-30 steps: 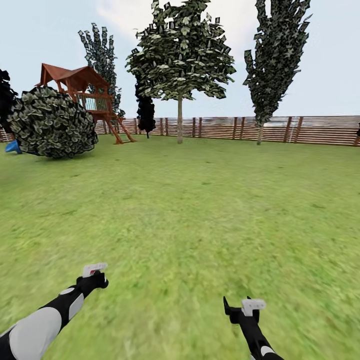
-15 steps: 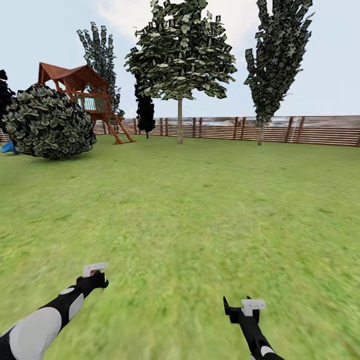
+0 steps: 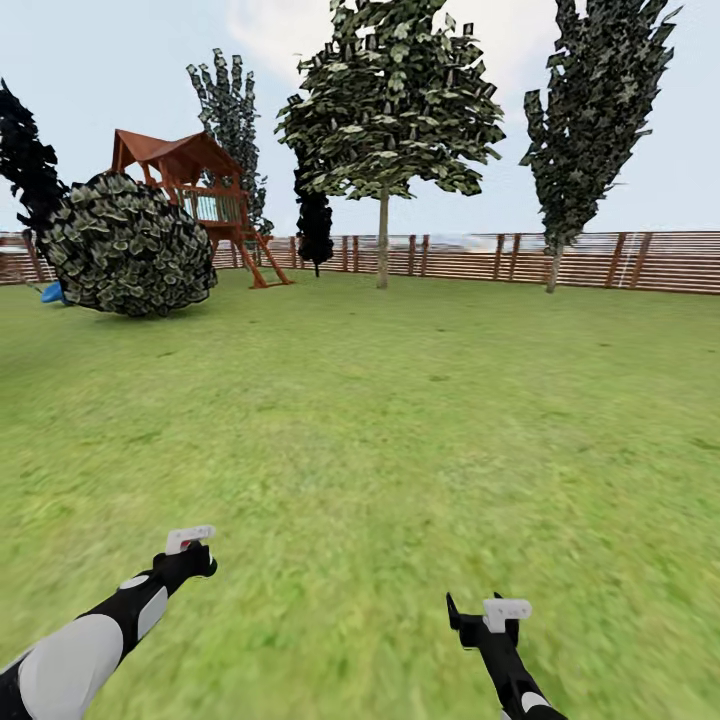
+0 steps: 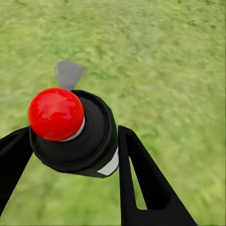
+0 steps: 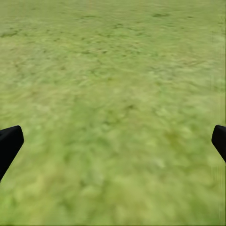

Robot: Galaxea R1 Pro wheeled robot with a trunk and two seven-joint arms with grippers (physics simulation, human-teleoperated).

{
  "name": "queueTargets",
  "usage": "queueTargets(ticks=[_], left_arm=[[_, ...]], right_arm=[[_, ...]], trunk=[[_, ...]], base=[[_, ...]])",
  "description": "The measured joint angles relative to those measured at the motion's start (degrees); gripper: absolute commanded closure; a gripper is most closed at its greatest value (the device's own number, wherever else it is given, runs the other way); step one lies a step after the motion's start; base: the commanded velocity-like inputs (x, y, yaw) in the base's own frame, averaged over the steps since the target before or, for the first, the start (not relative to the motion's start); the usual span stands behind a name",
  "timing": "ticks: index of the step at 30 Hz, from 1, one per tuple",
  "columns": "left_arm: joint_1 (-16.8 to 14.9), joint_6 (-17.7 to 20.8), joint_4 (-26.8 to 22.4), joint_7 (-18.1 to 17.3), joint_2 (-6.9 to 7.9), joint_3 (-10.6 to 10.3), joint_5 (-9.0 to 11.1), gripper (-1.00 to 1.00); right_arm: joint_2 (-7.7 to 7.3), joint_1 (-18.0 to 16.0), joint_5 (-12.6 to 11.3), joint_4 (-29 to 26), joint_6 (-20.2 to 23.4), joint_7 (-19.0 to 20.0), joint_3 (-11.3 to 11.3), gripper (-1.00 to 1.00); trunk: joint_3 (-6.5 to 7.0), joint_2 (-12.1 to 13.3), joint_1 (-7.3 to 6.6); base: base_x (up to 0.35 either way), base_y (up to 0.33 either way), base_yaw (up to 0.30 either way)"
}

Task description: In the garden, pick up the pesticide atomizer on the floor and spray pesticide onto both trees until each tree trunk is fully covered.

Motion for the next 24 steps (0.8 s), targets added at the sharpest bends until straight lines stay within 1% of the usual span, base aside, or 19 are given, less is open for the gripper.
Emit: queueTargets(ticks=[8,14,24], left_arm=[[0.0,0.0,0.0,0.0,0.0,0.0,0.0,1.0],[0.0,0.0,0.0,0.0,0.0,0.0,0.0,1.0],[0.0,0.0,0.0,0.0,-0.01,0.0,0.0,1.0]], right_arm=[[0.01,0.0,0.0,0.0,0.0,0.0,0.0,-1.0],[0.04,0.0,0.0,0.0,0.0,0.0,0.0,-1.0],[0.0,0.0,0.0,0.0,0.0,0.0,0.0,-1.0]], trunk=[[0.0,0.0,0.0],[0.0,0.0,0.0],[0.0,0.0,0.0]], base=[[0.338,0.0,0.005],[0.338,0.0,0.143],[0.338,0.0,0.006]])
